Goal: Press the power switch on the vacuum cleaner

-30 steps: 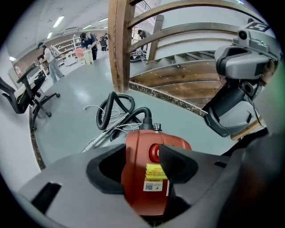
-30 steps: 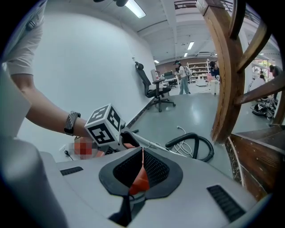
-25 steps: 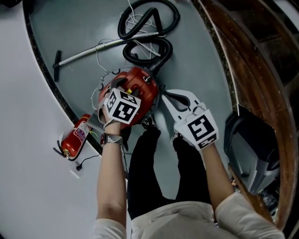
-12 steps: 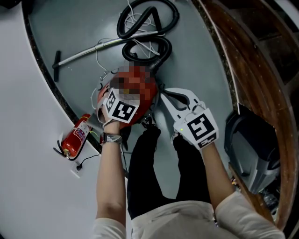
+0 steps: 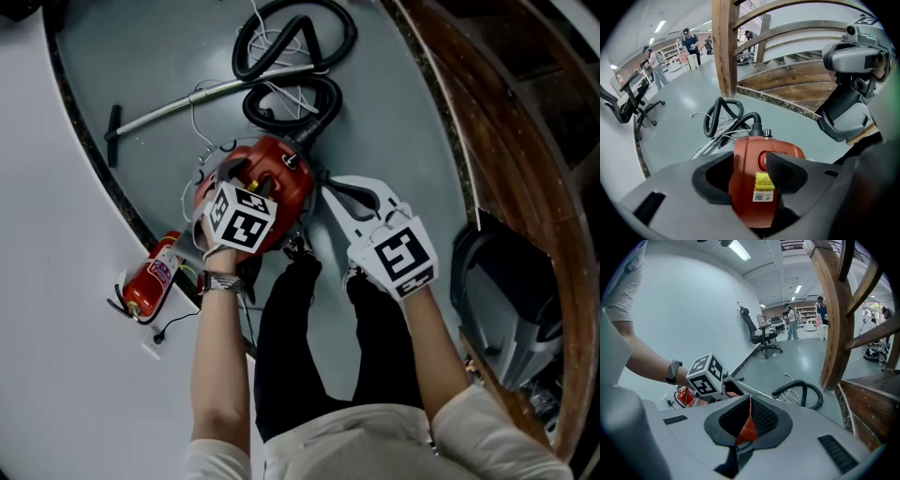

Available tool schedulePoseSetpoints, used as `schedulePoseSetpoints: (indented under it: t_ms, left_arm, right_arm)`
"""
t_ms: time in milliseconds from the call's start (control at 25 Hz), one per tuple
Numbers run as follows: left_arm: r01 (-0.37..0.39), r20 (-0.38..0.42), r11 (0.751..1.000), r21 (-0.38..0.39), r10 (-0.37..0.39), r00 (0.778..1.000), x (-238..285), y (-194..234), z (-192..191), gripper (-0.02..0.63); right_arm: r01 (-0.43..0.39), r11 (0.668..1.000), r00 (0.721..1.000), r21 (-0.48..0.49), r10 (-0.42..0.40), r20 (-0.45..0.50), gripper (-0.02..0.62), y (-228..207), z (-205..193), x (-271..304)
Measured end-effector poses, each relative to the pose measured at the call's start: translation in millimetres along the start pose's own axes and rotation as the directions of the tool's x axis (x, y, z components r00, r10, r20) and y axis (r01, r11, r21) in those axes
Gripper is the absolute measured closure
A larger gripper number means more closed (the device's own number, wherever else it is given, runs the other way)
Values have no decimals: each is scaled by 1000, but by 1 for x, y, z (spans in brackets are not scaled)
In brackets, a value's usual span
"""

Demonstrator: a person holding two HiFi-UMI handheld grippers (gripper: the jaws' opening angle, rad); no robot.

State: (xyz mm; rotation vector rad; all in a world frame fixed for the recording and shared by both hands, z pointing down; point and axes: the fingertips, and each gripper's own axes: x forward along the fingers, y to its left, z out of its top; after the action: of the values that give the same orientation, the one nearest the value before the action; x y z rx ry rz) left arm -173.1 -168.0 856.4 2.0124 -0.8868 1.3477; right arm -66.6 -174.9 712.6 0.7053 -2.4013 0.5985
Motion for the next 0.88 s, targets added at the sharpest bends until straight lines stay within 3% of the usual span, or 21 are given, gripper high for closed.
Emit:
schedulePoseSetpoints:
  t_ms: [120, 240, 360, 680, 880]
  left_arm:
    - [-18, 18, 999, 31, 18, 1000, -1, -2, 0, 390]
    - [-67, 58, 992, 109, 61, 996, -4, -4, -1, 433]
    - [-92, 65, 982, 168, 82, 995, -5, -7, -3, 434]
    - [-93, 88, 993, 70, 87, 992, -20, -4, -5, 457]
    - [-110, 103, 993, 47, 105, 989, -44, -11, -4, 479]
  right_arm:
    - [5, 1000, 1000, 5, -5, -4, 565, 0, 0, -2]
    - [6, 1000, 1000, -12, -6, -6, 565, -1, 1, -5]
    - [14, 1000, 1000, -17, -14, -3, 565, -4, 5, -11]
    - [42, 999, 999, -34, -42, -11, 565, -13, 7, -32]
    - [38, 997, 999, -68, -39, -19, 565, -7, 18, -48]
